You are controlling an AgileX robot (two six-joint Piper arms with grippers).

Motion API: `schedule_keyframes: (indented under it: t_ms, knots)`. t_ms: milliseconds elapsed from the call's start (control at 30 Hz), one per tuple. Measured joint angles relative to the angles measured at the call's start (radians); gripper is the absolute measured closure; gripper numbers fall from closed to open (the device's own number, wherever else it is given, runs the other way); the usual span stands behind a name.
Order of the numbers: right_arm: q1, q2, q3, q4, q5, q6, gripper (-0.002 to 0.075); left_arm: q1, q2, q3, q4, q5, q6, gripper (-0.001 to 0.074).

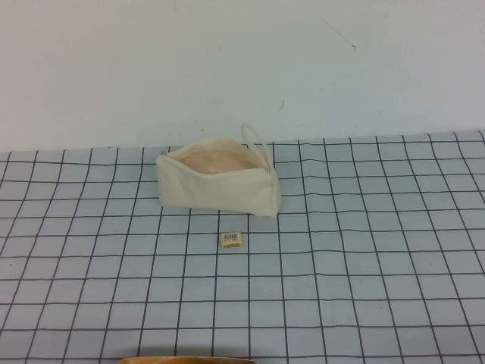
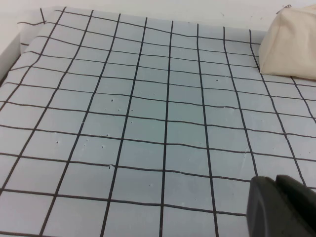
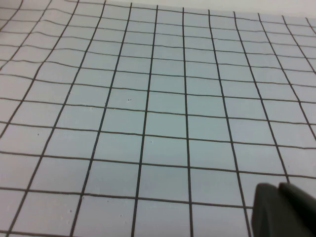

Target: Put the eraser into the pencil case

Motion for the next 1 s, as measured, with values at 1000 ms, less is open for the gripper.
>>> schedule_keyframes:
  t_ms: [1000]
  knots:
    - [0.0, 0.0, 0.0, 0.124, -0.002, 0.0, 0.0727, 0.0, 0.0, 0.0, 0.0, 0.0, 0.0, 0.0737]
